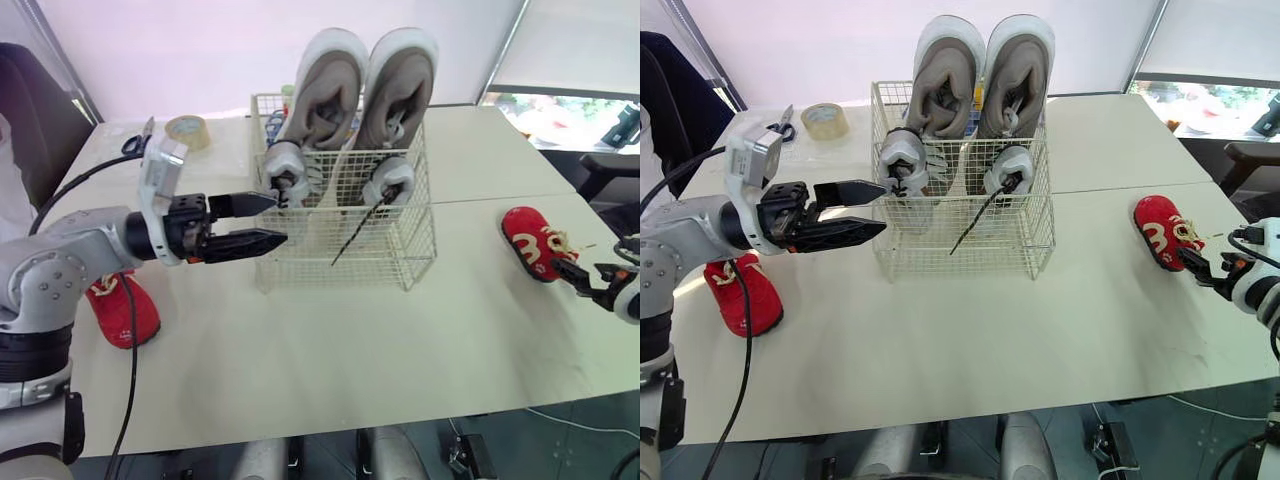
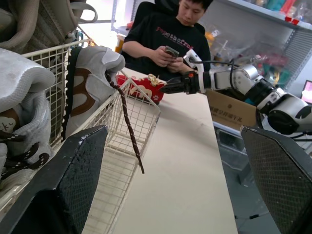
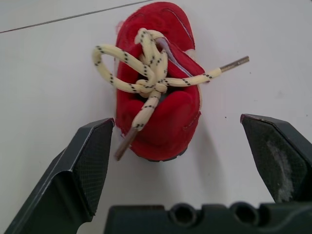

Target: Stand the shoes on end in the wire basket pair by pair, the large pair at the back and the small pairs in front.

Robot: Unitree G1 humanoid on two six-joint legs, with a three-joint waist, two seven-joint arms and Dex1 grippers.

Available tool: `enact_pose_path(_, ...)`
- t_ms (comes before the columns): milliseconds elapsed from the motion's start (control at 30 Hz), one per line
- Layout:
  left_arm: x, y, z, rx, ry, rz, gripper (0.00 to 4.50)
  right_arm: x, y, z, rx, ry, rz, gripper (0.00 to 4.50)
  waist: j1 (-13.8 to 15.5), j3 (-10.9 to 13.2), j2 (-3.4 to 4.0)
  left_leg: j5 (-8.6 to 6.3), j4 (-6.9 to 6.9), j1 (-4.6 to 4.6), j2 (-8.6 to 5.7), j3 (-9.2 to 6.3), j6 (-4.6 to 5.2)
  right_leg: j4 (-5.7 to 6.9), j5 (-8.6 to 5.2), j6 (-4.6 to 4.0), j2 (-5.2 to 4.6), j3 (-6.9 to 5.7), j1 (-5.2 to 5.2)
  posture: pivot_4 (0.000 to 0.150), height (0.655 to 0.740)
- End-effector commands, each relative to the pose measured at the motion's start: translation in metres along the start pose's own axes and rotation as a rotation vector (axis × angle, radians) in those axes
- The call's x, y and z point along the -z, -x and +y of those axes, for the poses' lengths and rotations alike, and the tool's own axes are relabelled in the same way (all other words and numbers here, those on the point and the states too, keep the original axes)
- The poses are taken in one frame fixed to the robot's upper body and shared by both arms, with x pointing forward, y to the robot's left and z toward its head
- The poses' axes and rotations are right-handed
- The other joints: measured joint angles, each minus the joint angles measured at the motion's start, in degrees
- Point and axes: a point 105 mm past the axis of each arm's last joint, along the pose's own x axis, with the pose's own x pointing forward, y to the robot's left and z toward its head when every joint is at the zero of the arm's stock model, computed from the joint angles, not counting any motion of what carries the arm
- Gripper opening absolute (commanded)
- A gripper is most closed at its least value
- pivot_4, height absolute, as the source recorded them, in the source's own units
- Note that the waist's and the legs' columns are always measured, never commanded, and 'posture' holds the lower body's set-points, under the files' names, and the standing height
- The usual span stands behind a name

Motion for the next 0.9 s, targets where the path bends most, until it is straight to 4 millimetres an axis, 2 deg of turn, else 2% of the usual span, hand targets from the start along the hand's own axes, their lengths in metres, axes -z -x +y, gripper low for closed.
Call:
enact_pose_path(33,-0.008,0.001,-0.005,-0.002,-0.047,-0.011,4.48,-0.016,-0.008,0.010,-0.071,-0.029,-0.085,4.50,0.0,0.0,0.00,0.00,0.00,0.02,0.01,0.00,0.00,0.01,0.00,0.00,0.01,0.00,0.01,0.150,0.7400)
enact_pose_path(233,-0.009,-0.001,-0.004,-0.015,-0.054,-0.014,4.48,-0.010,-0.023,0.015,-0.093,-0.041,-0.067,4.50,0.1,0.0,0.01,0.00,0.01,0.02,0.01,0.00,0.00,0.01,0.00,0.00,0.05,0.00,0.02,0.150,0.7400)
enact_pose_path(500,-0.007,-0.003,-0.002,-0.038,-0.066,-0.011,4.48,0.000,-0.039,0.007,-0.043,0.003,-0.013,4.50,0.0,0.0,0.03,0.00,0.03,0.05,0.01,-0.01,-0.01,0.02,0.00,0.00,0.03,0.01,0.06,0.150,0.7400)
enact_pose_path(667,-0.007,-0.004,-0.002,-0.045,-0.074,-0.008,4.50,-0.001,-0.042,0.007,-0.046,0.039,-0.011,2.20,-0.1,0.0,0.05,0.01,0.02,0.05,0.01,0.00,-0.01,0.02,0.00,0.00,0.04,0.02,0.06,0.150,0.7400)
enact_pose_path(700,-0.007,-0.004,-0.001,-0.051,-0.078,-0.009,4.50,-0.007,-0.041,0.008,-0.054,0.040,-0.039,1.75,-0.2,0.0,0.05,0.01,0.02,0.05,0.01,0.00,-0.01,0.02,0.00,0.00,0.05,0.02,0.06,0.150,0.7400)
enact_pose_path(767,-0.008,-0.004,0.000,-0.057,-0.084,-0.011,4.50,-0.019,-0.038,0.010,-0.067,0.039,-0.091,1.26,-0.2,0.0,0.05,0.01,0.02,0.05,0.01,0.00,-0.01,0.02,0.00,0.00,0.05,0.02,0.06,0.150,0.7400)
enact_pose_path(900,-0.008,-0.006,0.001,-0.051,-0.087,-0.016,4.50,-0.047,-0.025,0.020,-0.112,0.138,-0.176,1.04,-0.1,0.1,0.11,0.01,0.02,0.05,0.01,0.00,-0.01,0.03,0.00,0.01,0.06,0.02,0.06,0.150,0.7400)
